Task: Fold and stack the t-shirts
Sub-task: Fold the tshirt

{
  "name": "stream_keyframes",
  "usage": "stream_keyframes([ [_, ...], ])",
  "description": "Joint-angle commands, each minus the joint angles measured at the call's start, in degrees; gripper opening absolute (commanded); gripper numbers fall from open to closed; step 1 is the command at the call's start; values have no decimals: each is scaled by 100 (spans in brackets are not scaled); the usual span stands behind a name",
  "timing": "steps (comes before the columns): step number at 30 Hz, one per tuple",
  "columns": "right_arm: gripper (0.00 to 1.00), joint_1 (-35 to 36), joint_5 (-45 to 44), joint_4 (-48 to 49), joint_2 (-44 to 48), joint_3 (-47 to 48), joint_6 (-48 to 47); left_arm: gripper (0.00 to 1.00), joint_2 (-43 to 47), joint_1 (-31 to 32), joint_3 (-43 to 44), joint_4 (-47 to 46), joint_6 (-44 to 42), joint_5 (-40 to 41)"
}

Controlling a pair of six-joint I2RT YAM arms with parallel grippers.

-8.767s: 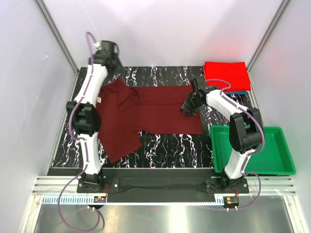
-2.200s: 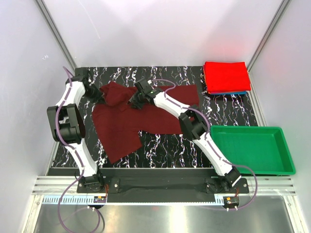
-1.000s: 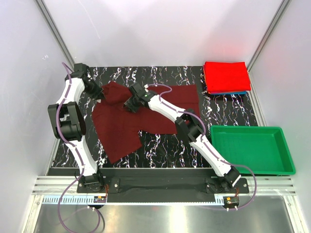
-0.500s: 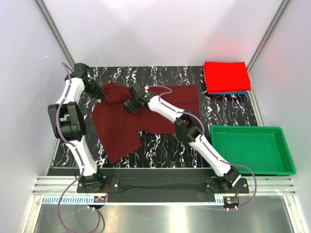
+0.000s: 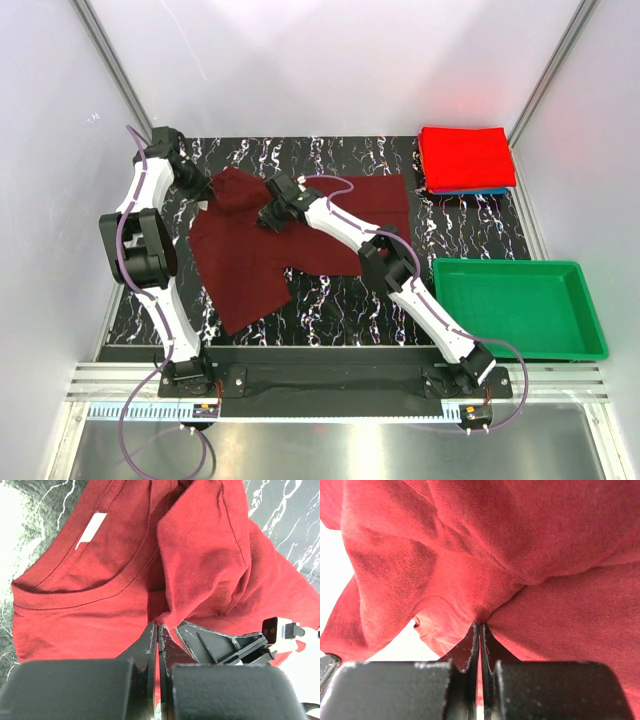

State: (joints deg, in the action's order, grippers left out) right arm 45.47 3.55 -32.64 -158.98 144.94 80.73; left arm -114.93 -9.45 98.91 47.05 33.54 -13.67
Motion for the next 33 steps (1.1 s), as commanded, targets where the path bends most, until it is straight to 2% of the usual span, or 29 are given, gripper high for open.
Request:
stream_keyframes([
  [1,2,-109,-180,355,297,-19,-171,0,6,-21,338,32,-5,153],
  [5,1,-153,-21,592,376,-54,-242,0,-29,-21,532,199,-119,470],
  [7,3,-162,31,645,420,-89,-303,0,-46,-21,594,234,-137,550],
  [8,6,-170,40,628,420,-89,-329,0,-55,-21,611,235,-137,558],
  [9,17,-170,49,602,429,-80,-338,0,-64,-21,612,243,-128,567],
  [10,21,-179,58,610,429,-80,-347,0,-64,-13,577,226,-120,533],
  [16,30,-170,128,540,201,218,-321,0,24,-13,278,15,38,313],
  [33,29,-118,119,566,-54,341,-101,0,-29,14,295,6,47,268],
])
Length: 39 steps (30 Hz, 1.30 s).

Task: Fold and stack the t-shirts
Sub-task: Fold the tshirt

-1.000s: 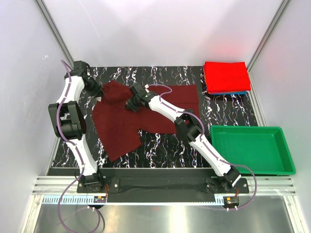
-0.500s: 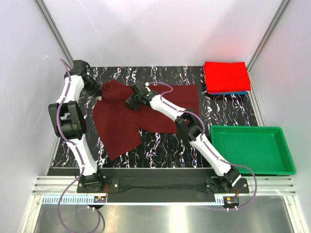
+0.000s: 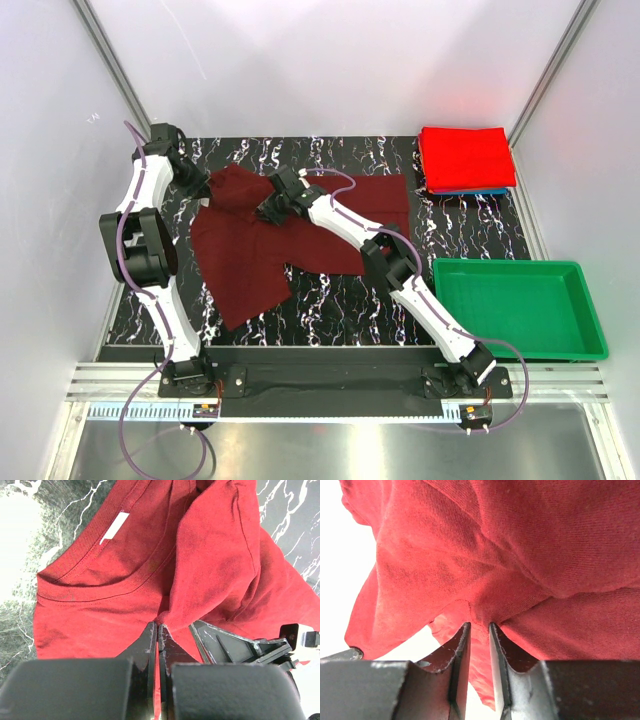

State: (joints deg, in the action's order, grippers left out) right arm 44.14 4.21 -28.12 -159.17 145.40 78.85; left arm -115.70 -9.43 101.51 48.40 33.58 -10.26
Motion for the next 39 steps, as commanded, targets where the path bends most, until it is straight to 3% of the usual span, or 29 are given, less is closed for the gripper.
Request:
stream_keyframes([
  [1,28,16,45,105,-44,313,95,0,48,11,44,-129,43,-72],
  [5,18,16,63,149,-105,401,87,0,48,12,53,-121,34,-72],
  [9,0,7,10,271,-35,428,-132,0,48,11,123,-77,52,-46],
  [21,0,-256,212,334,913,-337,-1010,0,117,-6,580,635,8,446],
  [31,0,-310,422,448,1889,-1443,-1715,0,908,3,-316,706,-124,648],
  [39,0,-310,625,571,2382,-2446,-1855,0,1488,3,-1528,486,-54,569],
])
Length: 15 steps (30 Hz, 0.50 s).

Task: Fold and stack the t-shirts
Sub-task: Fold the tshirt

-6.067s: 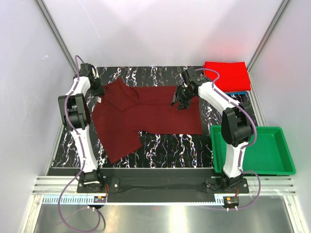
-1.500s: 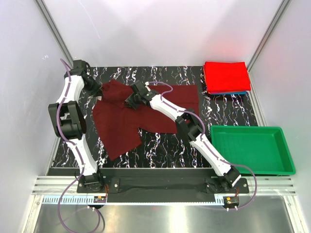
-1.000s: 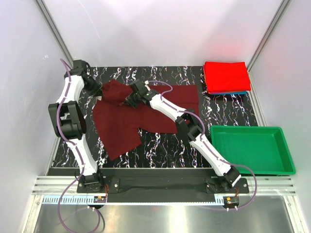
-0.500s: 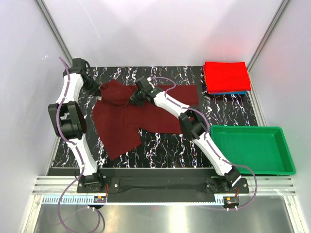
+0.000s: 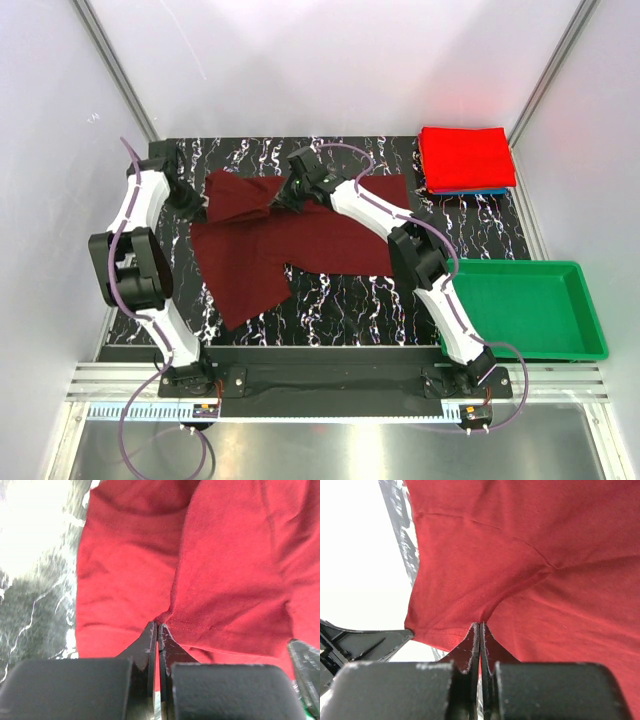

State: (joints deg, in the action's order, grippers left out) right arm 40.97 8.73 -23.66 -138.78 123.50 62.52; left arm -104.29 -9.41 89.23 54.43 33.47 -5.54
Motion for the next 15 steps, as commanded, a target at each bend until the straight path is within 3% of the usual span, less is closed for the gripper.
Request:
stream_keyframes([
  [1,0,-1,208,107,360,-317,-249,0,374,-8,-405,-109,-43,80],
  [15,0,-1,357,186,545,-819,-469,0,936,36,-1478,-258,45,88],
])
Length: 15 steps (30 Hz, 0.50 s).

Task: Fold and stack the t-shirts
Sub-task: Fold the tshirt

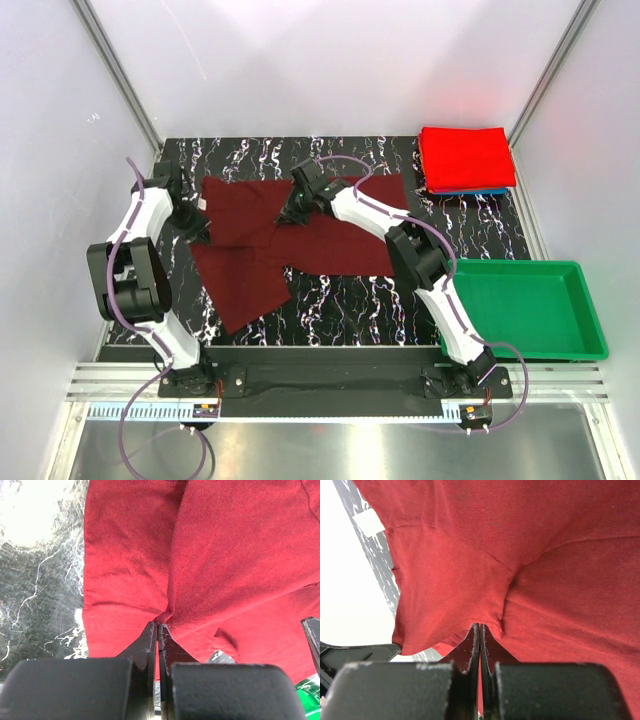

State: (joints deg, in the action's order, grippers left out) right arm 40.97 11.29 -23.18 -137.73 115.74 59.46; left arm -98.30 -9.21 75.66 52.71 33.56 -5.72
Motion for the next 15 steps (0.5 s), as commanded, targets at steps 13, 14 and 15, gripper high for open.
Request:
stream_keyframes([
  [13,29,174,479,-196,-17,291,-910,0,286,95,-649,-384,63,334],
  [14,29,192,514,-152,-69,300,-927,0,268,95,-657,-393,72,326],
  [15,29,209,541,-126,-87,334,-928,0,250,95,-666,-410,72,325],
])
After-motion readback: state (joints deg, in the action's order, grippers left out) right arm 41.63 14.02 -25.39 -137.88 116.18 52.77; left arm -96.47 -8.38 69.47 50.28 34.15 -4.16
